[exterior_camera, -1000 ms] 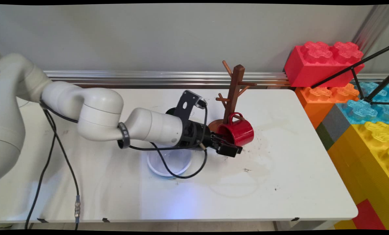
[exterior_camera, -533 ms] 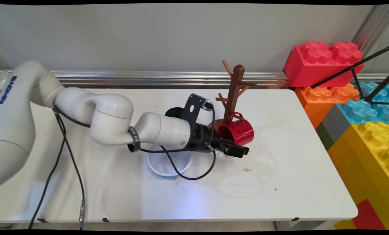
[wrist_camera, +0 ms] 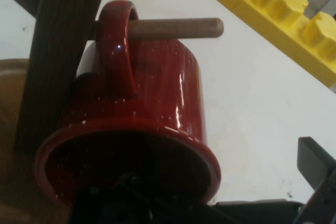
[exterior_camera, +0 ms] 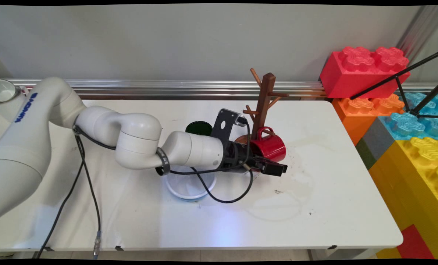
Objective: Pick up the red mug from the rack
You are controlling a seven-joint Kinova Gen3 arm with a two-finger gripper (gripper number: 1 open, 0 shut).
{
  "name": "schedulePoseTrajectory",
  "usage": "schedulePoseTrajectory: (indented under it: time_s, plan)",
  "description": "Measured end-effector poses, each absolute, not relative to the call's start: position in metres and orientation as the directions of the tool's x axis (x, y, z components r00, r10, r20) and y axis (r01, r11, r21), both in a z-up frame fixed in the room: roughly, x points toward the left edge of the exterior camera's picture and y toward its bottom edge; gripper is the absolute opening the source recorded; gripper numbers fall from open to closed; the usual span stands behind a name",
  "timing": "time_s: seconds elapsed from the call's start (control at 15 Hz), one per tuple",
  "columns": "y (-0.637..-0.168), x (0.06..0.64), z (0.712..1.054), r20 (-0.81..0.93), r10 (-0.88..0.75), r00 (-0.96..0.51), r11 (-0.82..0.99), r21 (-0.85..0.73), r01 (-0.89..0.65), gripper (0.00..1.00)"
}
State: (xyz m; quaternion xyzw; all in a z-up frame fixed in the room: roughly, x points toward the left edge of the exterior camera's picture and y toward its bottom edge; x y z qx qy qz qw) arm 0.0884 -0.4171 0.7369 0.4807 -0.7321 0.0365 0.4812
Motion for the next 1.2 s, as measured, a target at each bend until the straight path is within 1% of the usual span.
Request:
schedulePoseTrajectory:
  time_s: [0.93, 1.0, 1.2]
  plan:
    - [-0.4210, 0.0835, 0.7275, 0.738, -0.675, -0.018, 0.496, 0.434, -0.752, 1.00]
    - [-0.4209, 0.0836, 0.7275, 0.738, -0.674, -0.018, 0.496, 0.434, -0.752, 0.00]
    - [-0.4209, 0.0844, 0.7277, 0.739, -0.674, -0.016, 0.494, 0.435, -0.753, 0.00]
